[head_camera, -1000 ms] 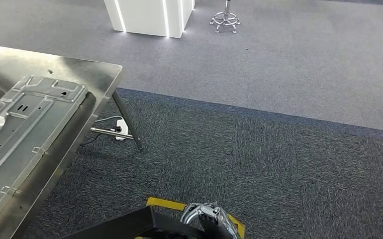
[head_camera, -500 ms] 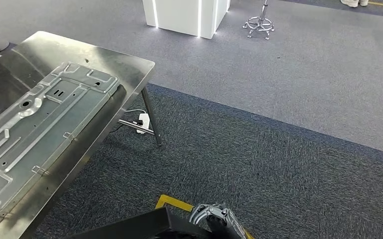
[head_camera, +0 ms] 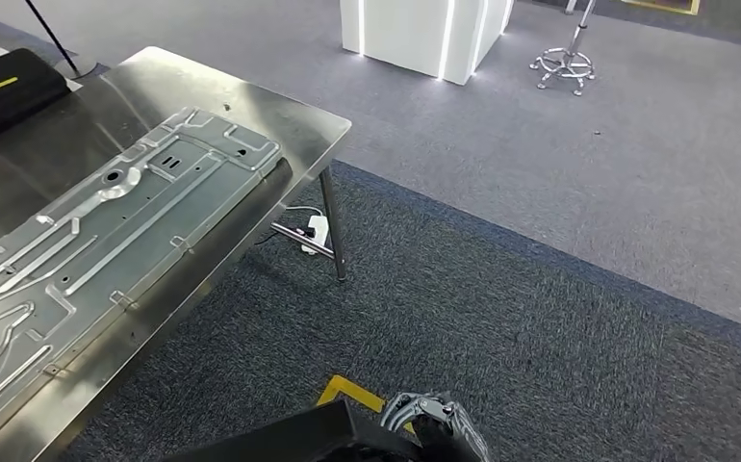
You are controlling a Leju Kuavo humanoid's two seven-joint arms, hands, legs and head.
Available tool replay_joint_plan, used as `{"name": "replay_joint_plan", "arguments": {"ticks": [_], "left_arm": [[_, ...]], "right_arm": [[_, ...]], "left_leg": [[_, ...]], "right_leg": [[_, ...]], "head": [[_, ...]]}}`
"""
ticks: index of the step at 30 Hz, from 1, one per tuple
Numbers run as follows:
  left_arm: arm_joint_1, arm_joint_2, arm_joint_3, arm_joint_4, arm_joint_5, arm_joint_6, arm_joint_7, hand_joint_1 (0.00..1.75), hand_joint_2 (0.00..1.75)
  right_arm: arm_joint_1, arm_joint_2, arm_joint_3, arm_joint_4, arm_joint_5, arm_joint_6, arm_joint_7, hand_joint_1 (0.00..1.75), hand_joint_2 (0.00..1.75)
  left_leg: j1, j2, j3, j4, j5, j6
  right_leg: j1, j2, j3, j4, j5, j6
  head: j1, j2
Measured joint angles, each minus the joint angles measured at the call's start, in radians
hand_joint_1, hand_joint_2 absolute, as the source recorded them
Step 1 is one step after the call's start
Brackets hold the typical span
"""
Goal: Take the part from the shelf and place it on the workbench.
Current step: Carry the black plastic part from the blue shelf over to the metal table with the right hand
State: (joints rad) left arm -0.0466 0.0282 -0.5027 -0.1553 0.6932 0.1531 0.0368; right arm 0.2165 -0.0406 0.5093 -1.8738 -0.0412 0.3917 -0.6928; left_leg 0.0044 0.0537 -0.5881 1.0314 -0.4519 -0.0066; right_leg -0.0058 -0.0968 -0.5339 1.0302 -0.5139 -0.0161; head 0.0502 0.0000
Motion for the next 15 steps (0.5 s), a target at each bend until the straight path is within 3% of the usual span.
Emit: {"name": "replay_joint_plan", "arguments": {"ticks": [3,5,7,9,10,11,13,15], "left_arm": [[0.003,0.002,0.0,0.0,0.002,-0.001,-0.001,0.0,1.75],[0.005,0.002,0.0,0.0,0.005,-0.001,-0.001,0.0,1.75],[0.003,0.002,0.0,0.0,0.01,-0.002,-0.002,0.0,1.75],[0.002,0.002,0.0,0.0,0.014,-0.002,-0.003,0.0,1.75],[0.003,0.003,0.0,0.0,0.015,-0.003,-0.003,0.0,1.75],[0.003,0.003,0.0,0.0,0.015,-0.003,-0.003,0.0,1.75],[0.003,0.003,0.0,0.0,0.015,-0.004,-0.003,0.0,1.75],[0.003,0.002,0.0,0.0,0.015,-0.006,-0.003,0.0,1.75]], "right_arm": [[-0.001,0.001,-0.002,-0.002,0.004,0.002,0.0,1.75,1.75],[-0.001,0.001,-0.002,-0.003,0.006,0.003,0.0,1.75,1.75],[0.0,0.002,-0.002,-0.003,0.01,0.003,0.0,1.75,1.75],[0.001,0.002,0.0,-0.002,0.017,0.002,0.002,1.75,1.75],[0.001,0.003,0.002,-0.001,0.021,0.0,0.003,1.75,1.75],[0.001,0.003,0.004,0.0,0.023,-0.001,0.004,1.75,1.75],[0.0,0.004,0.006,0.001,0.024,-0.002,0.004,1.75,1.75],[0.0,0.006,0.008,0.001,0.025,-0.002,0.005,1.75,1.75]], "left_leg": [[-0.003,-0.023,0.001,-0.014,0.0,0.019],[0.002,-0.041,0.009,-0.024,0.005,0.032],[0.002,-0.06,0.013,-0.027,0.007,0.04],[-0.001,-0.083,0.013,-0.025,0.006,0.043],[-0.002,-0.097,0.013,-0.024,0.004,0.044],[-0.002,-0.111,0.015,-0.021,0.003,0.043],[-0.002,-0.137,0.017,-0.014,-0.002,0.04],[-0.002,-0.159,0.013,-0.007,-0.006,0.032]], "right_leg": [[0.0,-0.015,0.009,-0.002,-0.007,0.017],[-0.003,0.021,-0.001,0.036,-0.036,0.025],[-0.006,0.074,-0.057,0.15,-0.096,0.027],[-0.006,0.092,-0.122,0.264,-0.132,0.027],[-0.006,0.095,-0.136,0.277,-0.12,0.026],[-0.006,0.098,-0.13,0.251,-0.089,0.024],[-0.007,0.13,-0.083,0.126,-0.01,0.018],[-0.006,0.165,-0.048,0.034,0.027,0.014]], "head": [[0.0,0.0],[0.001,0.0],[0.001,0.0],[0.001,0.0],[0.001,0.0],[0.001,0.0],[0.001,0.0],[0.001,0.0]]}}
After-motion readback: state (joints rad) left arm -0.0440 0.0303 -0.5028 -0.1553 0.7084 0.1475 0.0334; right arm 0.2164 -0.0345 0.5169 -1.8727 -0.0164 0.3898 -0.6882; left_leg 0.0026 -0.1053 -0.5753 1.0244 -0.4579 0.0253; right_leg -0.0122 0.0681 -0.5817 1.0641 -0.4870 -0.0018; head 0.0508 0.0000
